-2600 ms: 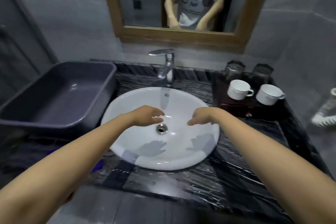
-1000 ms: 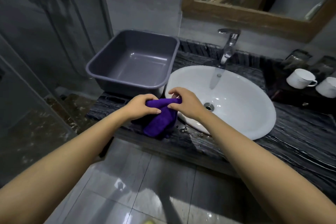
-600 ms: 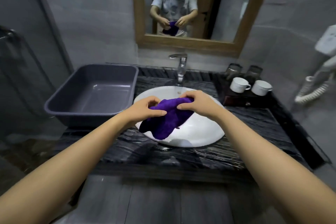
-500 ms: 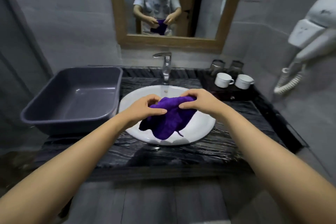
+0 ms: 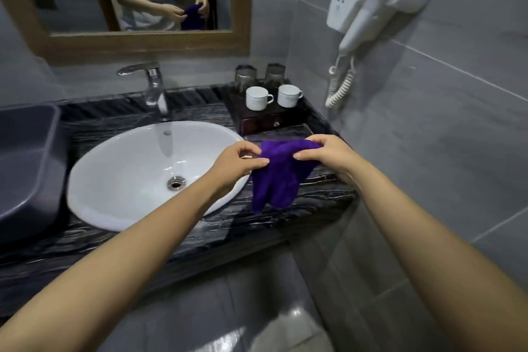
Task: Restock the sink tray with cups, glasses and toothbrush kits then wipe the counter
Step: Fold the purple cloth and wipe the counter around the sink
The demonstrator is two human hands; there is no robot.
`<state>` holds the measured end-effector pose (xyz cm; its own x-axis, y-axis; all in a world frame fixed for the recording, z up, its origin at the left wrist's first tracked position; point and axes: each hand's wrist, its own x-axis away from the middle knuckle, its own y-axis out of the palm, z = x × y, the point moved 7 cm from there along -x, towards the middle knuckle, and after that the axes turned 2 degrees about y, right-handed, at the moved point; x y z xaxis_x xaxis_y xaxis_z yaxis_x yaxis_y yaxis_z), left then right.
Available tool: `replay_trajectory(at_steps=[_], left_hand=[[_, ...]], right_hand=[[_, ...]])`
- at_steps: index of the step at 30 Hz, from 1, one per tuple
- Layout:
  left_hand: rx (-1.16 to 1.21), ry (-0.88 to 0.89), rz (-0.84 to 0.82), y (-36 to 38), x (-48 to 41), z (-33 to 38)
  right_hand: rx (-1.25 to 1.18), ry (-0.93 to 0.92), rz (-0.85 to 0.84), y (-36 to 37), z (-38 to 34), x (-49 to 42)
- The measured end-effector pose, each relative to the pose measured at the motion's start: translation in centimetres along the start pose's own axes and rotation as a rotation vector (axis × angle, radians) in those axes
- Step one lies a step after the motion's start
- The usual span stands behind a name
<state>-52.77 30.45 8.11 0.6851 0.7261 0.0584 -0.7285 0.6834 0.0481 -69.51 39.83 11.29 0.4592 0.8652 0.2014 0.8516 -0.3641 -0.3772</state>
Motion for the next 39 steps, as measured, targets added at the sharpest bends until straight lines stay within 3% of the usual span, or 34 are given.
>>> replay_trajectory(at_steps=[6,12,16,24,31,39], left_hand=[[-0.045,0.025,0.057,4.6,-2.7,-1.4],[-0.073,-0.090,-0.035,7.7,-5.0,-3.5],[-0.125,-0.105,-0.064,8.3,-6.6,-4.6],[-0.311,0.128,-0.215,9.2,-8.1,-1.5],[-0.471,0.481,-0.107,9.8,-8.3,4.5],[-0.319,0.212,-0.221,10.9,-7.6,1.6]], right_hand=[[-0.130,0.049,-0.027,-3.6,4.2,-2.1],[-0.094,0.070,-0.015,-5.5,7.1,-4.1],[-0.204,0.070,-0.001,-6.6,8.6,-4.4],[-0.213,-0.084,0.069,-10.7,7.5,-3.2],[-0.295,-0.245,0.190,-13.7,4.1,-1.4],[-0.123,-0.130,0.302,-12.8,5.7,-1.3]])
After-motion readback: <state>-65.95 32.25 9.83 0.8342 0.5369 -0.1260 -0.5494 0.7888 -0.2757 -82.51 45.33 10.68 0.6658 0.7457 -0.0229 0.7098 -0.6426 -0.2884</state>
